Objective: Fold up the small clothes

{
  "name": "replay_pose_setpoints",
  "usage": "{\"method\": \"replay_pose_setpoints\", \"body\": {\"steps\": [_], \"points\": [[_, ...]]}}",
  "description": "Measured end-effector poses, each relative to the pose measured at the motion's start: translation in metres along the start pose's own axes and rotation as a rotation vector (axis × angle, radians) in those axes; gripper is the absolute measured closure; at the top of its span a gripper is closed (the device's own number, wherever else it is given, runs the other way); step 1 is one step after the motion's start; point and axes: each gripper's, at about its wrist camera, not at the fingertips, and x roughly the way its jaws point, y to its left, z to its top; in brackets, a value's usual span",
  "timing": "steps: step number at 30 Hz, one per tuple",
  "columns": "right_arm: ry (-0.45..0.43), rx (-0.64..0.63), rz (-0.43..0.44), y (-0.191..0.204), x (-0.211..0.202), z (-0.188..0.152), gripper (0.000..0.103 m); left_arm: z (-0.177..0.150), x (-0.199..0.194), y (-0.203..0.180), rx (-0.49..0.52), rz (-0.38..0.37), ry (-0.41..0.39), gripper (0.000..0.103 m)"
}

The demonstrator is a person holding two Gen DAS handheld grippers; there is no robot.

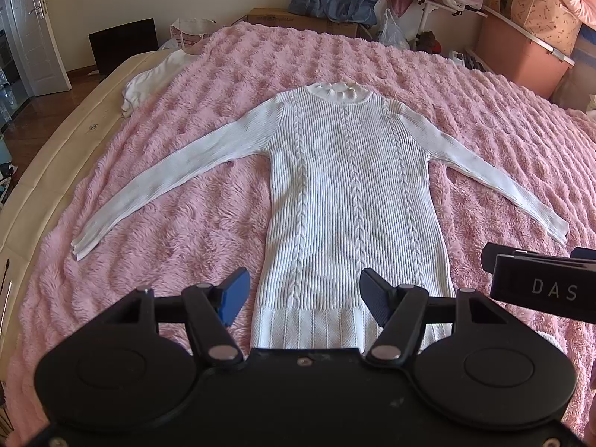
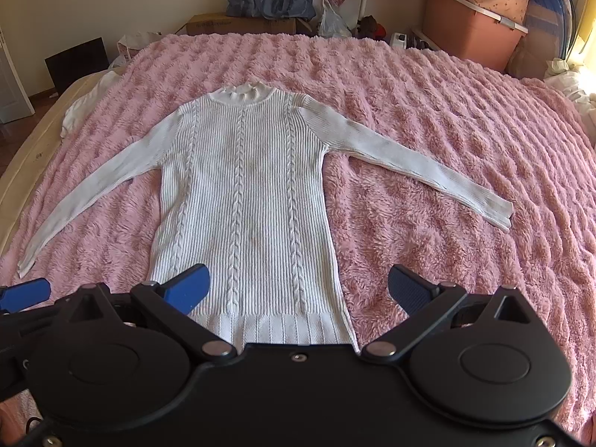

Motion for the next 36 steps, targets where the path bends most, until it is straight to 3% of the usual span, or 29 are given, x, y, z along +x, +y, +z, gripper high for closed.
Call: {"method": "replay_pose_setpoints", "body": {"steps": [36], "points": [[0.007, 0.006, 0.004, -0.0013, 0.0011, 0.0002, 0.0, 0.0006, 0.0024, -0.0006, -0.002, -0.006, 0.03, 0.034]]}}
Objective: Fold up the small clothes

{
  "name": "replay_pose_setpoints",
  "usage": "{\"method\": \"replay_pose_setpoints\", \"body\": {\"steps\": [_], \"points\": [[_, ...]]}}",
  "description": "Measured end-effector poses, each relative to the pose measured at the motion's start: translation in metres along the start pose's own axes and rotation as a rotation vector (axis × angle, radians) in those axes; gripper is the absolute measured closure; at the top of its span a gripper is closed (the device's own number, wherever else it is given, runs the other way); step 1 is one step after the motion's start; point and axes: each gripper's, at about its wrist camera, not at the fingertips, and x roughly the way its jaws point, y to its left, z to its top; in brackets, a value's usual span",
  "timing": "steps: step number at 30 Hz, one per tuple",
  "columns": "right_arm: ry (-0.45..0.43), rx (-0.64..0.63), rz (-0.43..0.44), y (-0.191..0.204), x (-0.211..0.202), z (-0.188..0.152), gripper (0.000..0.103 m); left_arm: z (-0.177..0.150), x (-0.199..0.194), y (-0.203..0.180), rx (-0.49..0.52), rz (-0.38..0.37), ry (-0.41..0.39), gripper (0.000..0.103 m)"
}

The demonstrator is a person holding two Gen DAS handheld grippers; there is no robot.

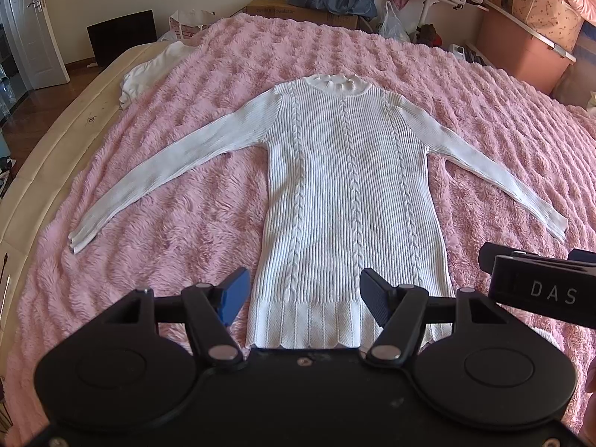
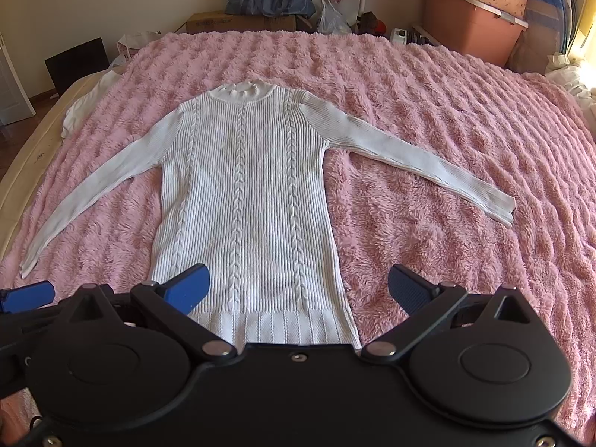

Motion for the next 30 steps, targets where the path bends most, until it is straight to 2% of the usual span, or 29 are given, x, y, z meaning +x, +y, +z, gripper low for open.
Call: {"method": "replay_pose_setpoints", "body": {"steps": [30], "points": [[0.011, -0.007, 0.011, 0.002, 0.0082, -0.0034, 0.0, 0.0016, 0.006, 0.0006, -0.004, 0.0, 0.013, 0.034]]}}
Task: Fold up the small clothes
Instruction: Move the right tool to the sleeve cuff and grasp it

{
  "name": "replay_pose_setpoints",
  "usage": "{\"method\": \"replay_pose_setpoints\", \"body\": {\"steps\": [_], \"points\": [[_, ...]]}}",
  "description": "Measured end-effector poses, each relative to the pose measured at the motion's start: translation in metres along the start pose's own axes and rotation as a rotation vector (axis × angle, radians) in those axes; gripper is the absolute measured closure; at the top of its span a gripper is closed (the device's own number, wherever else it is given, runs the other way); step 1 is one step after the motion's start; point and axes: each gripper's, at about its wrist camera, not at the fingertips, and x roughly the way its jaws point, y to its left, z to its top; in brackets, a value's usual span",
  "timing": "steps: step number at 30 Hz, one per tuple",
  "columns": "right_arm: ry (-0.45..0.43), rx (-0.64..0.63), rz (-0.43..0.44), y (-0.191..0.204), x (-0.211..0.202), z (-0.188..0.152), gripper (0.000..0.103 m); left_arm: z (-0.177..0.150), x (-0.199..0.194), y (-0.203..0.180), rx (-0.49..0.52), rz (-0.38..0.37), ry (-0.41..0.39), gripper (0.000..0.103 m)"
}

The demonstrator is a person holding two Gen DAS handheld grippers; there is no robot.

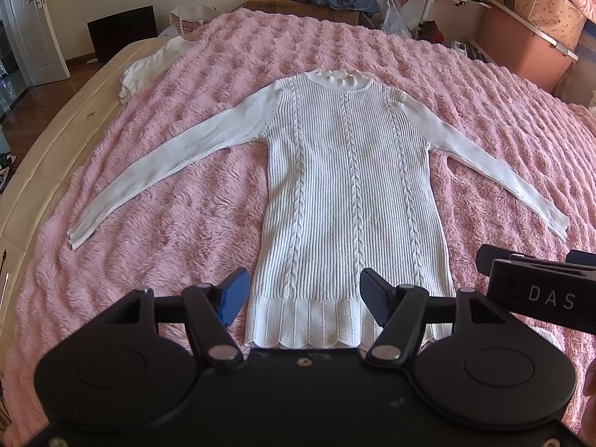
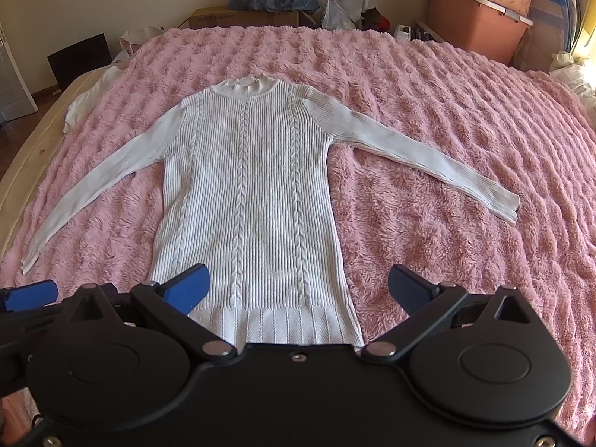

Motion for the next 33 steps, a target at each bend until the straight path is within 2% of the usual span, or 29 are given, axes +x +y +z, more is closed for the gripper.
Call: {"method": "replay_pose_setpoints", "body": {"steps": [4, 11, 18, 20, 22, 24, 28, 33], "points": [[-0.022, -0.002, -0.016, -0.002, -0.001, 0.001, 0.0, 0.001, 0.005, 0.001, -0.004, -0.008, -0.001, 0.034], [-0.184, -0.065, -0.087, -0.009, -0.005, 0.007, 0.0, 0.013, 0.017, -0.005, 0.016, -0.078, -0.015, 0.034], [-0.166, 0.054, -0.094, -0.052, 0.02, 0.012, 0.0, 0.036, 0.042, -0.029, 0.07, -0.135, -0.043, 0.034], [-0.196, 0.079, -0.135, -0.065, 0.027, 0.01, 0.0, 0.044, 0.052, -0.038, 0.086, -0.172, -0.054, 0.034], [-0.231, 0.063, -0.181, -0.078, 0.038, 0.007, 0.0, 0.055, 0.065, -0.052, 0.118, -0.206, -0.064, 0.034], [-0.219, 0.068, -0.194, -0.093, 0.053, 0.006, 0.0, 0.066, 0.077, -0.071, 0.162, -0.221, -0.085, 0.034], [-0.283, 0.187, -0.222, -0.136, 0.079, 0.002, 0.0, 0.087, 0.111, -0.109, 0.234, -0.262, -0.095, 0.034], [-0.34, 0.26, -0.245, -0.182, 0.109, 0.001, 0.004, 0.111, 0.172, -0.154, 0.29, -0.315, -0.108, 0.034]]}}
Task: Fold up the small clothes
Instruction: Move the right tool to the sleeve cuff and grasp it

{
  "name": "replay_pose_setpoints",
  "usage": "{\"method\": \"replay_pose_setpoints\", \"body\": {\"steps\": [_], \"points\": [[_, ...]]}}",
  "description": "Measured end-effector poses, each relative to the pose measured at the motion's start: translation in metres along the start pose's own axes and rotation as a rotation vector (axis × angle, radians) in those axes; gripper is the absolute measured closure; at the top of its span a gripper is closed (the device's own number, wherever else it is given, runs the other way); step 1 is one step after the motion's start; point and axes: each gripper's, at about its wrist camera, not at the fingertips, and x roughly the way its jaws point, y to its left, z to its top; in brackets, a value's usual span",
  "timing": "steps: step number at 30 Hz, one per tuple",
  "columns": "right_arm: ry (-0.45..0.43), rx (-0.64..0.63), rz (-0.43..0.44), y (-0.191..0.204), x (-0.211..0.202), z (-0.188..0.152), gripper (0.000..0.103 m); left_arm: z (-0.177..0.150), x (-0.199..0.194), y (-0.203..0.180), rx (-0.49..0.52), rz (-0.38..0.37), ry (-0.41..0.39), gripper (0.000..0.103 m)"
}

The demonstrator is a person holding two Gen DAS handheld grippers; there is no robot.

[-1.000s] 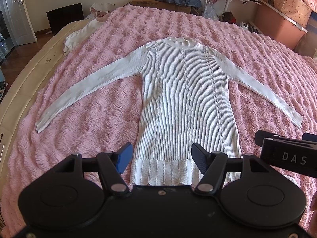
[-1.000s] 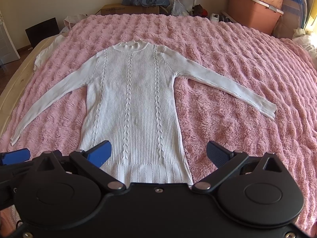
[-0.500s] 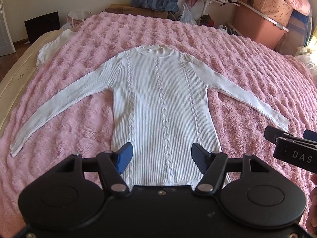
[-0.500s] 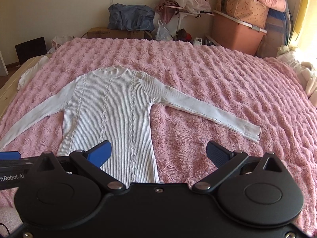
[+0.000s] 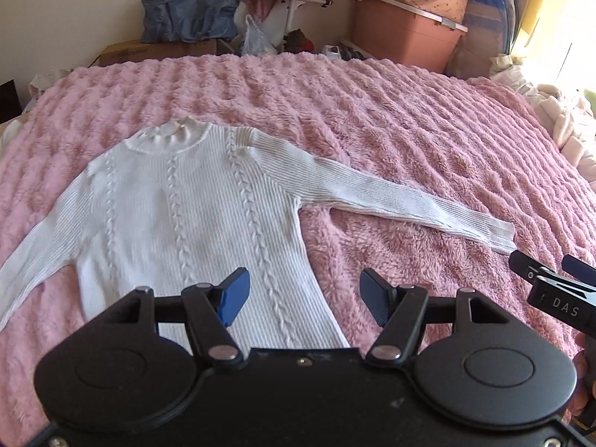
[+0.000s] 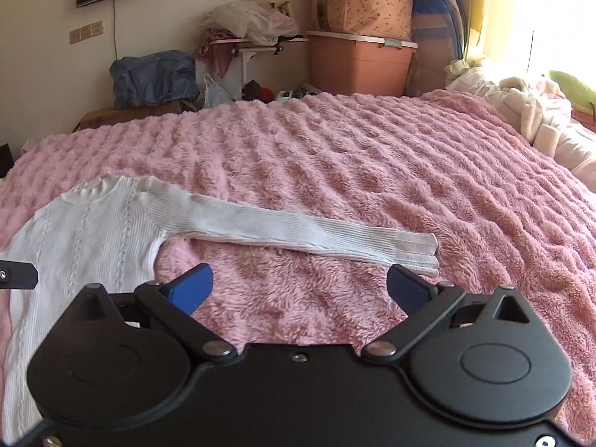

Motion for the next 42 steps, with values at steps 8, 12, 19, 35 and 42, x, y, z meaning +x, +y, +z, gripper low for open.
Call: {"method": "replay_pose_setpoints", "body": {"steps": [8, 12, 19, 35, 42], "points": [[0.04, 0.179, -0.091, -0.064, 0.09, -0.012, 0.047, 0.039, 0.118, -0.003, -0.039, -0.118, -0.024, 0.034], [0.064, 0.32, -0.118, -0.096, 0.125, -0.02, 0.052, 0.054, 0.159, -0.007, -0.034, -0.123, -0.011, 0.034], [0.106, 0.546, -0.097, -0.131, 0.166, -0.037, 0.067, 0.066, 0.211, -0.009, -0.063, -0.128, 0.003, 0.034], [0.053, 0.783, -0.04, -0.163, 0.198, -0.047, 0.092, 0.059, 0.252, -0.022, -0.025, -0.137, 0.06, 0.034], [-0.012, 0.772, -0.018, -0.157, 0.179, -0.032, 0.093, 0.058, 0.255, -0.012, -0.07, -0.174, 0.067, 0.034]]}}
